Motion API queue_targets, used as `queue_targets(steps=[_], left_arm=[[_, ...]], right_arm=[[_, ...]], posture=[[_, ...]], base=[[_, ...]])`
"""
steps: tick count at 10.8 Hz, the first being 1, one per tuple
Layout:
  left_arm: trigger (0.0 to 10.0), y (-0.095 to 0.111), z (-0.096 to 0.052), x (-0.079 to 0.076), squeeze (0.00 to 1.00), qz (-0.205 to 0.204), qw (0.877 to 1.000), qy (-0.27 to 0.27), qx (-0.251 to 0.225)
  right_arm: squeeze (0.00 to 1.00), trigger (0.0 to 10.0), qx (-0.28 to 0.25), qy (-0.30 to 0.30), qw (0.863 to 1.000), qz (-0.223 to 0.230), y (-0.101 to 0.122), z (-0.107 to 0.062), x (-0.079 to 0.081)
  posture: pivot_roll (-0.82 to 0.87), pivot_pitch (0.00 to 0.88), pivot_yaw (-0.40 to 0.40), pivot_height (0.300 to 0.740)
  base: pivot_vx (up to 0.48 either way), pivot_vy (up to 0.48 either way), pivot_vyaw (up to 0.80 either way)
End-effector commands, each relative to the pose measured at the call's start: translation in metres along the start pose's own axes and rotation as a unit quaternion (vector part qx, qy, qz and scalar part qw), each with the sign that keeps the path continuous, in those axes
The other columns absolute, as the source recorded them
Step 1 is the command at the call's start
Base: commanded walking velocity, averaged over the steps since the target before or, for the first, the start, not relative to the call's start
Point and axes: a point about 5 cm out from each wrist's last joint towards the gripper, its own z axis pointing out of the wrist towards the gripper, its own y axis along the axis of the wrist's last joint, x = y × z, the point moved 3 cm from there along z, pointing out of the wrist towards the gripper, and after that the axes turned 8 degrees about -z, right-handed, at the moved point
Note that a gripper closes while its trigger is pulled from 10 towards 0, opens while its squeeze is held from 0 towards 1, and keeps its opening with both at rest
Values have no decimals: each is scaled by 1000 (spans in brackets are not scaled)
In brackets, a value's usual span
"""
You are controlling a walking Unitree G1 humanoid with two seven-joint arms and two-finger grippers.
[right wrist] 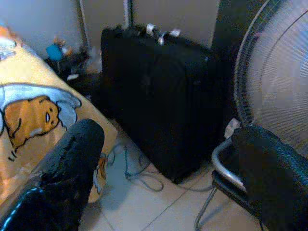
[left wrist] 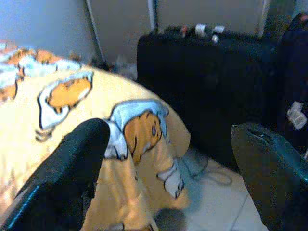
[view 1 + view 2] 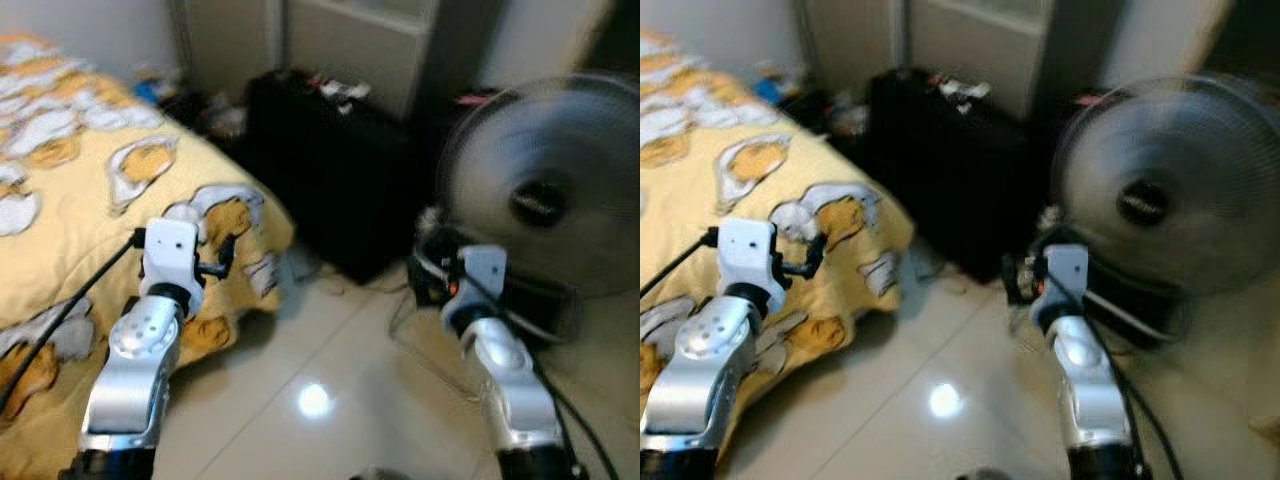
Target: Clean up the room
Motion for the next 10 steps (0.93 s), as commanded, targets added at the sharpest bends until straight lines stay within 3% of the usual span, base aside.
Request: queue_targets(steps=[1,5,10], left_arm=[[10000,2,0,5,1000,5,1000,6,-1],[10000,2,1,5,1000,6,1000,8,-2],[10000,1,1,7,1000,6,1000,8,-2]], right_arm=[[0,10000,-9,4,1000,-2,6,4,3],[0,10000,-7,2,1000,-2,5,5,2],[0,10000,-7,-6,1000,10,4,4,3]], posture=[[-30,0,-34,740],[-31,0,-33,740],[-28,0,-33,740]], base=[[315,0,0],[310,0,0],[314,0,-761]])
